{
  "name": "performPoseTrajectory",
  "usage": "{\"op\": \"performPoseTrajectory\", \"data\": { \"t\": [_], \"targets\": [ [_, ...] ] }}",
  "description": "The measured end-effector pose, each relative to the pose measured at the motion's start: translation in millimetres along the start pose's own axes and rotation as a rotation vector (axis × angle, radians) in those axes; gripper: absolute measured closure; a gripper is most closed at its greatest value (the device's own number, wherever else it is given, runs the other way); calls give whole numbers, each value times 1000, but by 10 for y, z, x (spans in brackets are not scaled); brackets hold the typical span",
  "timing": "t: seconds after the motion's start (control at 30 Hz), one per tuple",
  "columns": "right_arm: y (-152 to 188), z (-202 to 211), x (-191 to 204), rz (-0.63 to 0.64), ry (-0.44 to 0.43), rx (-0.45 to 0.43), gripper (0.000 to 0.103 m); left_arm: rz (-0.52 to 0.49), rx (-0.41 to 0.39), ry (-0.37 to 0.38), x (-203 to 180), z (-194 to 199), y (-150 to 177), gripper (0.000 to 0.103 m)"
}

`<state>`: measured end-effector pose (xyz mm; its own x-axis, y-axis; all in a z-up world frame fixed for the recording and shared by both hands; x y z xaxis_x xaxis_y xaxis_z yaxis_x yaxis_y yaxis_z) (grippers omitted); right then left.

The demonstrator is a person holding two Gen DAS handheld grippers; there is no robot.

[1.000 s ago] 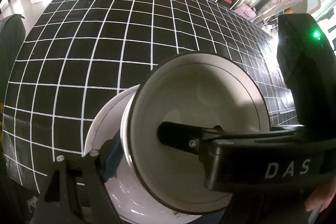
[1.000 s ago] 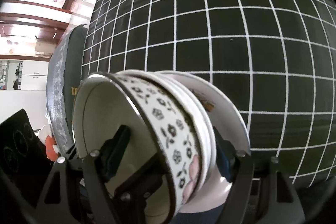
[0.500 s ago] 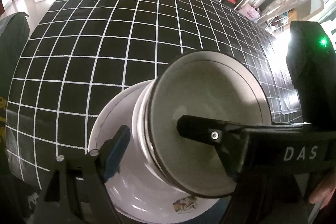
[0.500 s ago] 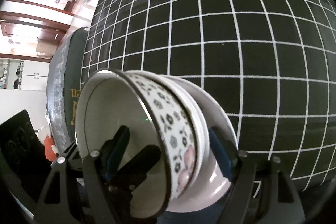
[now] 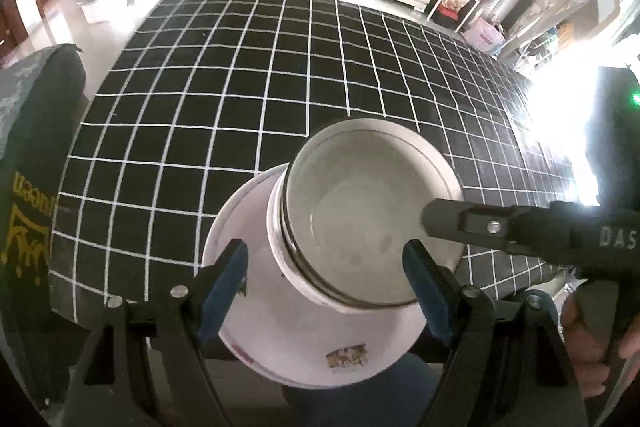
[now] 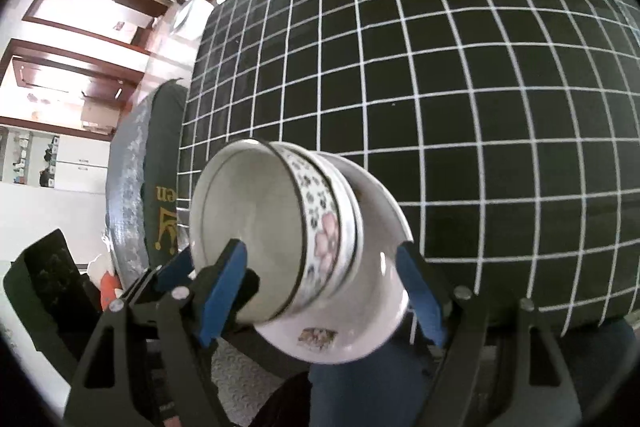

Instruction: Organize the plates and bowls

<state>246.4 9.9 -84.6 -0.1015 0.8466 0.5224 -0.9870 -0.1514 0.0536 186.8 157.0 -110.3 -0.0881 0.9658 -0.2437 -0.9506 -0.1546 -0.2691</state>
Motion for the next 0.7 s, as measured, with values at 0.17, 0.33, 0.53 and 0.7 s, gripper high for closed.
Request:
{"op": "performPoseTrajectory", "data": {
  "t": [0.17, 0.33, 0.53, 0.7],
  "targets": [
    [178, 281, -16, 0, -15, -54, 23, 1, -55, -17, -136, 282, 134, 25],
    [401, 526, -21, 11, -11, -108, 23, -16, -120, -48, -333, 544, 324, 25],
    [751, 867, -49, 66, 49, -228, 23, -39, -269, -137, -553, 935, 617, 25],
    [1117, 1131, -24, 159, 135, -365, 23, -76, -393, -188, -772, 1224, 917, 25]
  ]
}}
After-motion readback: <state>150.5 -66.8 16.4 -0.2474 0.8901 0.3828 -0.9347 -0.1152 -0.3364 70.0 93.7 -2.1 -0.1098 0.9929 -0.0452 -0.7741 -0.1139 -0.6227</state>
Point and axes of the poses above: each gripper's, at about its wrist camera, not at the fingertips, and z roughly against the way its jaws point, x to its left, y to its underside, the point moved 3 cm from there along -z, roughly the way its jaws point, and after that the axes turned 7 degrees about x, right-handed, at the moved point
